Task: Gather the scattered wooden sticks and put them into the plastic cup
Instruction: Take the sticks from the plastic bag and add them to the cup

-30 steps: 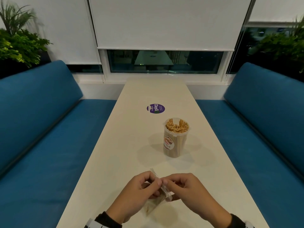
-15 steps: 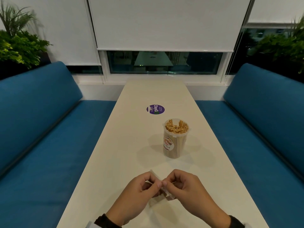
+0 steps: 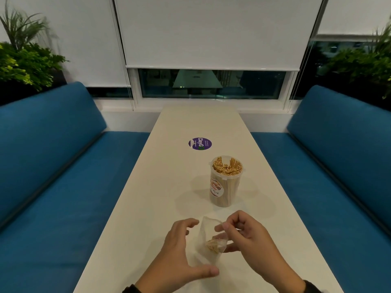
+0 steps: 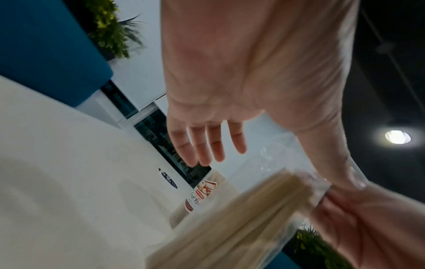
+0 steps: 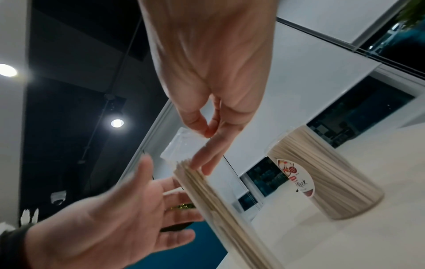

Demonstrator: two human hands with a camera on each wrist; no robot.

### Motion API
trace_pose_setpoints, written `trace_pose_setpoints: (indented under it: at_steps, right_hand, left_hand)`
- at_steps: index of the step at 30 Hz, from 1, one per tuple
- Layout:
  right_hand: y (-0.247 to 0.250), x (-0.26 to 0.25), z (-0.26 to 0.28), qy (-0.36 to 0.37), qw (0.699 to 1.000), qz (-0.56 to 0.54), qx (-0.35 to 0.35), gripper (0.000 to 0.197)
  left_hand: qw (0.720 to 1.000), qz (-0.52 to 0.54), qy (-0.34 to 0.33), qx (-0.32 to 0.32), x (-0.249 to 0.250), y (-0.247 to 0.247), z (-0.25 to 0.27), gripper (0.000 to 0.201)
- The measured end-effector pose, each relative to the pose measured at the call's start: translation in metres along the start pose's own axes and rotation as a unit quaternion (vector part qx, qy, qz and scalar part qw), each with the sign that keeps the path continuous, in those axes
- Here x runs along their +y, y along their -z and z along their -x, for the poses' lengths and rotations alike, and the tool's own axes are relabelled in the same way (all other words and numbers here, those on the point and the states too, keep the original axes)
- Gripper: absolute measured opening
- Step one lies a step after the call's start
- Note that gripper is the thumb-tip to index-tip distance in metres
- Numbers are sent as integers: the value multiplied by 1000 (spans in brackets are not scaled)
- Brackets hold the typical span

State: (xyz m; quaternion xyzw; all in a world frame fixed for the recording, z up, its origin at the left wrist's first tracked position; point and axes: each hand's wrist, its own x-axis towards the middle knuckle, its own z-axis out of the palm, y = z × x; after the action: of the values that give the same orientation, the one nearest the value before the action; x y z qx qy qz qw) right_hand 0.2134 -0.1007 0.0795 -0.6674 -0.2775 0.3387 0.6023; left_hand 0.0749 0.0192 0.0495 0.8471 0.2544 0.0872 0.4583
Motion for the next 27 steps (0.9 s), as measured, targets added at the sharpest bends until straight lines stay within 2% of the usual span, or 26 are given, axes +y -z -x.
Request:
trace_pose_setpoints:
  at_steps: [2, 3, 7, 8, 10, 12, 14, 16, 18, 21, 24, 27]
  right_hand:
    - [-1, -2, 0, -4, 999, -40, -12, 14]
    - [-1, -3, 1, -9, 998, -62, -17, 13]
    - [-1, -5, 1, -24, 993, -113, -28, 12]
    - [1, -5, 2, -18, 996, -89, -23, 11]
    - [7, -6, 2, 29, 998, 52, -9, 9]
    - [14, -8, 4, 106, 962, 250, -14, 20]
    - [18, -16, 5, 169, 902, 390, -78, 22]
    - [18, -21, 5, 204, 848, 460, -166, 21]
    - [17, -23, 3, 208, 827, 474, -220, 31]
    - [14, -24, 3, 215, 830, 451, -249, 38]
    - [6, -17, 5, 222, 836, 432, -257, 34]
    - [1, -4, 3, 239, 836, 433, -236, 26]
  left_hand:
    - [998, -56, -13, -19, 0, -6, -2, 93]
    - [998, -63, -22, -20, 0, -10, -3, 92]
    - [1000, -9, -28, -5, -7, -15, -11, 47]
    - [1000, -19, -25, -1, -7, -15, -10, 41]
    - [999, -46, -27, 5, -8, -14, -11, 32]
    - [996, -89, -27, 8, -11, -13, -11, 22]
    - [992, -126, -22, 0, -12, -14, -10, 20]
    - [991, -131, -12, -14, -12, -14, -9, 17]
    - [992, -121, -1, -26, -11, -14, -9, 14]
    - [994, -102, 24, -34, -12, -16, -8, 23]
    - [993, -98, 33, -51, -11, -22, -12, 35]
    - [987, -148, 25, -48, -8, -28, -16, 39]
